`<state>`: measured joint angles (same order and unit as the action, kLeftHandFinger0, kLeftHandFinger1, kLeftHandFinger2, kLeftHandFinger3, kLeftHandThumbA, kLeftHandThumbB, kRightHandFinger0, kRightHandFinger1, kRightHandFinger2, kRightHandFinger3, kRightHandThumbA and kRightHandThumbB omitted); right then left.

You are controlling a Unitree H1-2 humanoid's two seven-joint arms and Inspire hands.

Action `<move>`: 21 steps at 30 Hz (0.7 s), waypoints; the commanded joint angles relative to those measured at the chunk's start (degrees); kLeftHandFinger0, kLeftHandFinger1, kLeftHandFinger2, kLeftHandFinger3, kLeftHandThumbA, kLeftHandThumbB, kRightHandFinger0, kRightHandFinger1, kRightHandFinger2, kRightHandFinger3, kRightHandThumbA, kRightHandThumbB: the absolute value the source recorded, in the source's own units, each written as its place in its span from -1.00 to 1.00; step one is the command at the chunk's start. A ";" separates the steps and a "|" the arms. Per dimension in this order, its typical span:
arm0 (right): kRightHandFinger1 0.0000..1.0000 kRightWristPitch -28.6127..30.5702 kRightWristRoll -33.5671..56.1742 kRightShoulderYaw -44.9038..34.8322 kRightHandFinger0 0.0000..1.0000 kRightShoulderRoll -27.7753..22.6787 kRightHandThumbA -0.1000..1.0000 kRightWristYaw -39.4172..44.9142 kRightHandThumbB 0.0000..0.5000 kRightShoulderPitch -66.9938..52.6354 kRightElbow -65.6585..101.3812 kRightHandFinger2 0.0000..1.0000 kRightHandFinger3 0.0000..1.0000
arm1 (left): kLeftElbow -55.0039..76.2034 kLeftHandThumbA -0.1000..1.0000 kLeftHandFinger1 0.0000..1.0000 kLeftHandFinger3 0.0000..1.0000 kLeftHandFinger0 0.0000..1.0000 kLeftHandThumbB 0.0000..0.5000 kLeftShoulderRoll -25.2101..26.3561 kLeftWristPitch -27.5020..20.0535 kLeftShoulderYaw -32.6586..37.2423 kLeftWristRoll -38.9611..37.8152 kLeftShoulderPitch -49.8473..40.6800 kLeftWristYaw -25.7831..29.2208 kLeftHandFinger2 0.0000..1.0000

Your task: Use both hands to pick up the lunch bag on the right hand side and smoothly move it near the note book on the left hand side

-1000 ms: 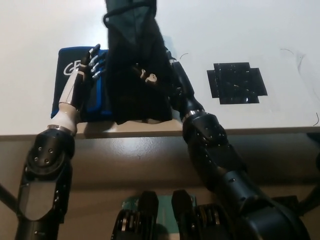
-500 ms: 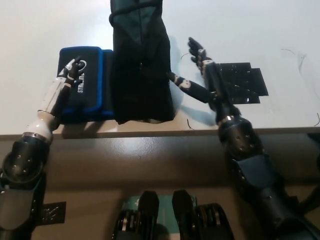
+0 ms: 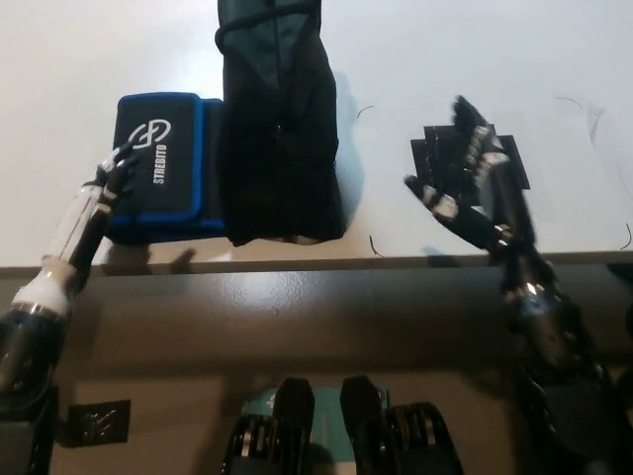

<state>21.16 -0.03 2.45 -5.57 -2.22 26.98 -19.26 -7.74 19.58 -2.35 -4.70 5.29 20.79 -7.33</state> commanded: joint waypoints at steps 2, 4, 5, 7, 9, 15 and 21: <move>1.00 3.77 8.22 -7.76 1.00 -4.23 1.00 0.23 0.77 -9.74 12.73 1.00 1.00 | 10.31 1.00 1.00 1.00 1.00 0.47 4.20 -11.10 -6.28 -0.53 -8.50 3.33 1.00; 1.00 5.19 8.17 -8.30 1.00 -4.43 1.00 0.56 0.58 -11.66 11.31 1.00 1.00 | 7.66 1.00 1.00 1.00 1.00 0.39 2.70 -14.13 -7.78 -1.66 -10.02 4.97 1.00; 1.00 5.74 7.81 -8.69 1.00 -4.37 1.00 1.13 0.45 -12.89 10.77 1.00 1.00 | 5.48 1.00 1.00 1.00 1.00 0.28 1.95 -16.54 -8.62 -2.80 -11.06 5.27 1.00; 1.00 5.77 7.62 -9.07 1.00 -3.84 1.00 1.92 0.25 -14.57 9.82 1.00 1.00 | 1.87 1.00 1.00 1.00 1.00 -0.08 0.71 -19.54 -9.94 -4.58 -12.75 5.70 1.00; 1.00 5.77 8.35 -8.85 1.00 -3.65 1.00 2.71 0.13 -15.58 9.12 1.00 1.00 | -1.12 1.00 1.00 1.00 1.00 -0.34 0.23 -22.52 -10.50 -3.22 -13.90 7.06 1.00; 1.00 5.77 8.36 -9.21 1.00 -3.29 1.00 3.52 -0.16 -17.02 6.37 1.00 1.00 | -3.59 1.00 1.00 1.00 1.00 -0.12 -0.76 -24.58 -11.78 -5.65 -17.21 5.72 1.00; 1.00 5.77 6.06 -7.87 1.00 -3.64 1.00 3.24 -0.11 -18.34 5.06 1.00 1.00 | -4.93 1.00 1.00 1.00 1.00 -0.26 -0.92 -24.58 -12.12 -5.02 -19.03 5.59 1.00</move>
<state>21.44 4.21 -4.76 -8.73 -1.15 8.29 -14.17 -12.00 18.57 -15.90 -14.24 3.57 2.47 -4.99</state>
